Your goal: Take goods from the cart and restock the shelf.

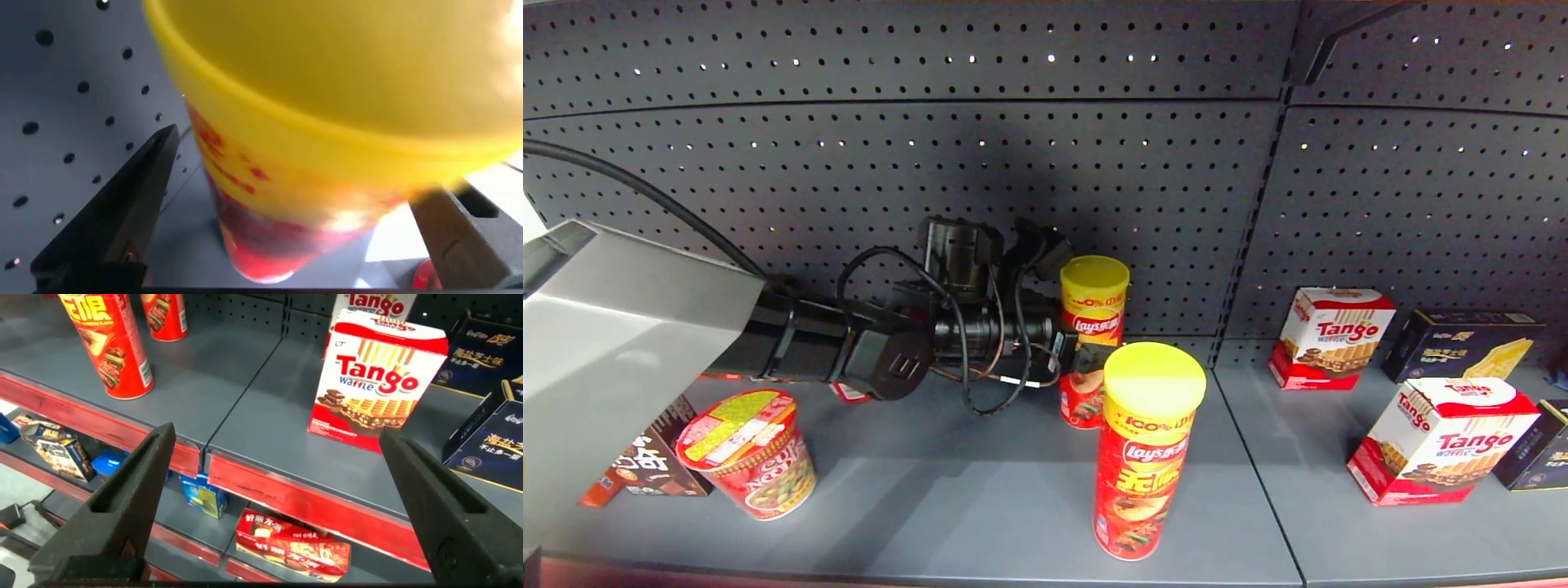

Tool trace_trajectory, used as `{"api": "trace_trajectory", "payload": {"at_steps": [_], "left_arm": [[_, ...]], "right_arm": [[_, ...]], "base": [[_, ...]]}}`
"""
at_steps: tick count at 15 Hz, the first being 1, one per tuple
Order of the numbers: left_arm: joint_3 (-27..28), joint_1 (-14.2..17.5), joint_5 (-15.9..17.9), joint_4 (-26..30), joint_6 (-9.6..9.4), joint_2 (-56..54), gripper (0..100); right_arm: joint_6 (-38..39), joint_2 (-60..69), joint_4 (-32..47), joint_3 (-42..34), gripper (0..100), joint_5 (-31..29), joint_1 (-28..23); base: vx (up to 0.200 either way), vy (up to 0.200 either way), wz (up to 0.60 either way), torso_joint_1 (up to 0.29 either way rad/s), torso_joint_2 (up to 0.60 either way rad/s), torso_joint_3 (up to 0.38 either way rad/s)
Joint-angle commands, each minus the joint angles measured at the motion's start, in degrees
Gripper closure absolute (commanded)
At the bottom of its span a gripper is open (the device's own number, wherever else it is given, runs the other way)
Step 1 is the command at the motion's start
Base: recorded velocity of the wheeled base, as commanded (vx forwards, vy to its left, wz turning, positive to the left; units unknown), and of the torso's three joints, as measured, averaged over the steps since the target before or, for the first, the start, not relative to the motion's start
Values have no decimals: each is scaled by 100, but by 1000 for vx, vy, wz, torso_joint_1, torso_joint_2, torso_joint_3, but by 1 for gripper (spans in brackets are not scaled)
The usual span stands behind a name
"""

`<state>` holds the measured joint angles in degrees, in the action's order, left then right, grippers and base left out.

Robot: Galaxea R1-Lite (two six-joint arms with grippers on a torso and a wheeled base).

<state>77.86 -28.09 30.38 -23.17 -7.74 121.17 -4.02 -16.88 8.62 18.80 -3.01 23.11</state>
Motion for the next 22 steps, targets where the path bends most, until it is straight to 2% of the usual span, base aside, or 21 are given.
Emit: {"api": "trace_trajectory", "payload": {"at_steps": [1,4,6,7,10,13,14,15,17,19,20,21,22], "left_arm": [[-359,49,-6,-3,-61,-358,0],[-808,93,-6,-3,-210,-718,0],[-1133,198,3,-3,-228,-1061,0],[-1502,313,3,-3,-237,-1386,0],[-2117,611,21,6,-368,-2010,0],[-2609,734,12,15,-342,-2581,0],[-2864,884,-6,6,-377,-2863,0],[-3066,910,-111,6,-395,-3030,0],[-3462,919,-832,-3,-421,-3355,0],[-3576,778,-1306,6,-492,-3654,0],[-3550,682,-1535,23,-597,-3768,0],[-3567,682,-1772,15,-702,-3777,0],[-3603,717,-1887,15,-729,-3777,0]], "right_arm": [[-2,-17,-1,-17,0,2,0],[-2,-17,8,45,0,-7,0],[-2,-105,8,54,0,11,9],[-2,-359,-44,98,0,11,27],[24,-1300,-370,476,0,187,70],[42,-2267,-809,898,0,204,79],[42,-2803,-1161,994,0,204,79],[42,-3154,-1600,924,0,196,88],[42,-3594,-2251,713,0,196,158],[51,-3787,-2426,546,0,196,317],[42,-3787,-2444,441,0,204,413],[42,-3770,-2444,317,0,196,571],[33,-3761,-2435,221,0,178,730]], "base": [[0,0,0,0,0,0],[0,0,0,0,0,0],[0,0,0,0,0,0],[0,0,0,0,0,0],[0,0,0,0,0,0],[0,0,0,0,0,0],[0,0,0,0,0,0],[0,0,0,0,0,0],[0,0,0,0,0,0],[0,0,0,0,0,0],[0,0,0,0,0,0],[0,0,0,0,0,0],[0,0,0,0,0,0]]}}
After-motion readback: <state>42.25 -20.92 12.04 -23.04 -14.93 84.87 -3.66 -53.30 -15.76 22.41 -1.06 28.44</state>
